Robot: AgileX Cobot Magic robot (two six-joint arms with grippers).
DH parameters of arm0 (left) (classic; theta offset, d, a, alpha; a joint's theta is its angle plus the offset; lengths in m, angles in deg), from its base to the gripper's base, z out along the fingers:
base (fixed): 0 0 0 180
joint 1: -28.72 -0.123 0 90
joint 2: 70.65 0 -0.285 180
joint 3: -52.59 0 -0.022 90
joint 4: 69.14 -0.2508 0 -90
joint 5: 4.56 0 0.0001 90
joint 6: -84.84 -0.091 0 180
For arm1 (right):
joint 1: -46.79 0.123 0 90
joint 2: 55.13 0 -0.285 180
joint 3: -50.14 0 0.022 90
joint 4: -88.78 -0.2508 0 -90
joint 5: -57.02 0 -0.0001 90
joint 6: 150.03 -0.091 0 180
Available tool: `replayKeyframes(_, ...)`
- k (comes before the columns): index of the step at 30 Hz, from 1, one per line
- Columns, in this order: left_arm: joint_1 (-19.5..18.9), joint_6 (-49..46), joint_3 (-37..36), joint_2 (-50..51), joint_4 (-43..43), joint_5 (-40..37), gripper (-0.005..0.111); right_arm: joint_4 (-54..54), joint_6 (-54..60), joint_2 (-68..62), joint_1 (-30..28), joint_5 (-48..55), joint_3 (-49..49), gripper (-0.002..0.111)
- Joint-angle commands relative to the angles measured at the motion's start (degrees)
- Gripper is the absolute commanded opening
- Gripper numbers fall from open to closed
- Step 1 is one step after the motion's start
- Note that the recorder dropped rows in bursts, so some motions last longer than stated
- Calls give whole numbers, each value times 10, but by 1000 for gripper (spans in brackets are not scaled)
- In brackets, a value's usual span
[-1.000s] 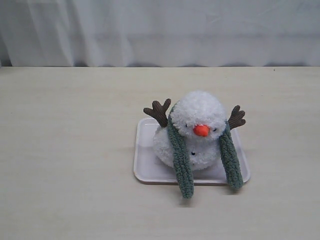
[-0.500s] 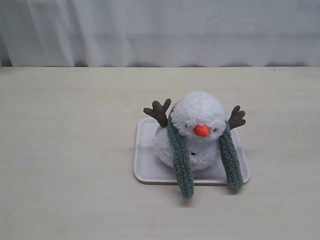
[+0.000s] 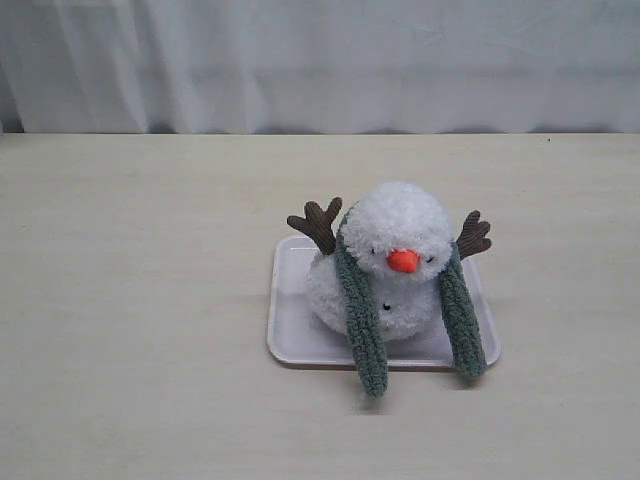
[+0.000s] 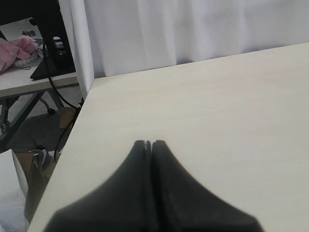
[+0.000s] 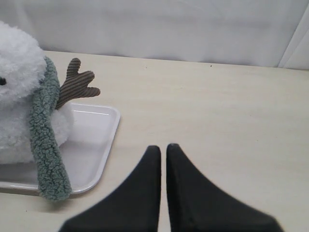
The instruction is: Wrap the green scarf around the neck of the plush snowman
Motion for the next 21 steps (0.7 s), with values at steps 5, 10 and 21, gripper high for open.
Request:
replayKeyframes(5, -1, 4, -1, -1, 1, 3, 0, 2, -2, 3, -5, 3, 1, 4)
replayKeyframes(10, -1, 4, -1, -1, 1, 3, 0, 2, -2, 3, -5, 3, 1, 4)
replayKeyframes(21, -1, 4, -1, -1, 1, 3, 0, 2, -2, 3, -5, 3, 1, 4)
